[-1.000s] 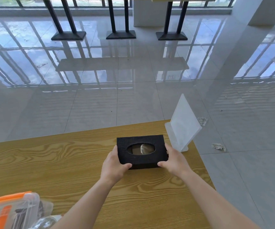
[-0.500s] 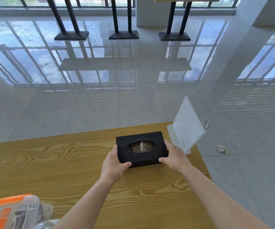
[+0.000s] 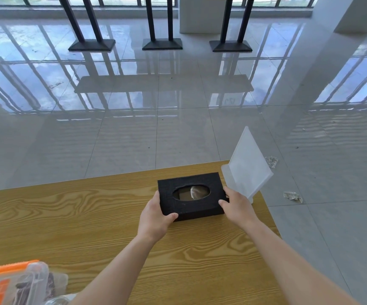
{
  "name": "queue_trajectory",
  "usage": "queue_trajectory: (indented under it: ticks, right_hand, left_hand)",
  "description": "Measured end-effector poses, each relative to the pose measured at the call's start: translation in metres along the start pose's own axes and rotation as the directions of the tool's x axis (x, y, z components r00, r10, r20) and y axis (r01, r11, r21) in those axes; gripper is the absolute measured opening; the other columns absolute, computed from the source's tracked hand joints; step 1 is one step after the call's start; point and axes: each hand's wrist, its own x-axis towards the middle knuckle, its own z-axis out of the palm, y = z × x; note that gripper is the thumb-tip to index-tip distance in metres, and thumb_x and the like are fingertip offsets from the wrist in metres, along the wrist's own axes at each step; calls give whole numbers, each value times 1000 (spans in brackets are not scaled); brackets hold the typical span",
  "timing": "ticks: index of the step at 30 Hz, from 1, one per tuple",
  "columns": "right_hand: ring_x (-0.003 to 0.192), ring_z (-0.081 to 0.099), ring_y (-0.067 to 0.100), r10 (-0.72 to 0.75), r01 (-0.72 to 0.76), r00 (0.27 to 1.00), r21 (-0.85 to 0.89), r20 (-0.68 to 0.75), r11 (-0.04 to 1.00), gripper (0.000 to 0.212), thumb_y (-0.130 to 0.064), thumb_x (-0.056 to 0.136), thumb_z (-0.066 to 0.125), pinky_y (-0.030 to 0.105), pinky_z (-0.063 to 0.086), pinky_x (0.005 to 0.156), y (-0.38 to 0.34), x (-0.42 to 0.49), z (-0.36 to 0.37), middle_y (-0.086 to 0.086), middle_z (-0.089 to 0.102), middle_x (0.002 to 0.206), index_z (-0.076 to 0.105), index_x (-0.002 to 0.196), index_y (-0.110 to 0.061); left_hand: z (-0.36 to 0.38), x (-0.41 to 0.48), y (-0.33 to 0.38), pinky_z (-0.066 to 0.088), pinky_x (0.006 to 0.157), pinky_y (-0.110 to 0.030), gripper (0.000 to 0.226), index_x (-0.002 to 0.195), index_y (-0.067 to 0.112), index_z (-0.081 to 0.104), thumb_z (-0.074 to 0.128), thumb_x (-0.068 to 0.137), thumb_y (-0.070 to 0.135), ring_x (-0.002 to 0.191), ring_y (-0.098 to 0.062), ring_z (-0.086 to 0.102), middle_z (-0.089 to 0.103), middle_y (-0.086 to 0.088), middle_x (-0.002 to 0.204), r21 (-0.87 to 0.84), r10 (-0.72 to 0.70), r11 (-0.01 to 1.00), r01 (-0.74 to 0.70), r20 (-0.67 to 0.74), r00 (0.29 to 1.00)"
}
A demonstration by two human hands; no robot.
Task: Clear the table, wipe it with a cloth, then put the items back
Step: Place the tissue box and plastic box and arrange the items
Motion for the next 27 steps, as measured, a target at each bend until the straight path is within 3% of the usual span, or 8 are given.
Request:
queue_trajectory:
  ticks: [6,20,23,27]
  right_hand:
    - [136,47,24,21,-22,1000,-19,-15,1000,51,-18,102,50,36,42,104,1,1,1,6,53,146,39,152,-17]
    - [134,48,29,14,-16,999,-48,-28,999,52,-16,103,46,41,45,103,3,1,2,10,50,147,35,153,-16]
    - [120,57,27,20,-21,999,-63,-25,998,45,-17,103,43,43,51,97,3,2,1,9,58,136,42,148,-17]
    - [103,62,27,38,-40,999,-52,-39,998,28,-11,103,38,42,54,88,6,1,-3,11,67,115,60,120,-13]
  left_hand:
    - [3,3,-4,57,86,-37,62,128,36,49,83,76,27,100,-10,63,66,14,110,34,-7,999,7,-3,1000]
    - [8,9,-4,53,89,-34,69,139,26,43,80,81,29,104,-14,59,61,8,118,87,1,996,-2,12,1000]
    - [7,10,-6,55,88,-37,66,136,29,45,81,80,31,102,-12,60,62,9,115,87,6,996,-8,17,1000]
    - [6,10,-6,53,87,-33,66,136,30,46,81,80,29,103,-12,60,63,10,115,82,3,997,-4,12,1000]
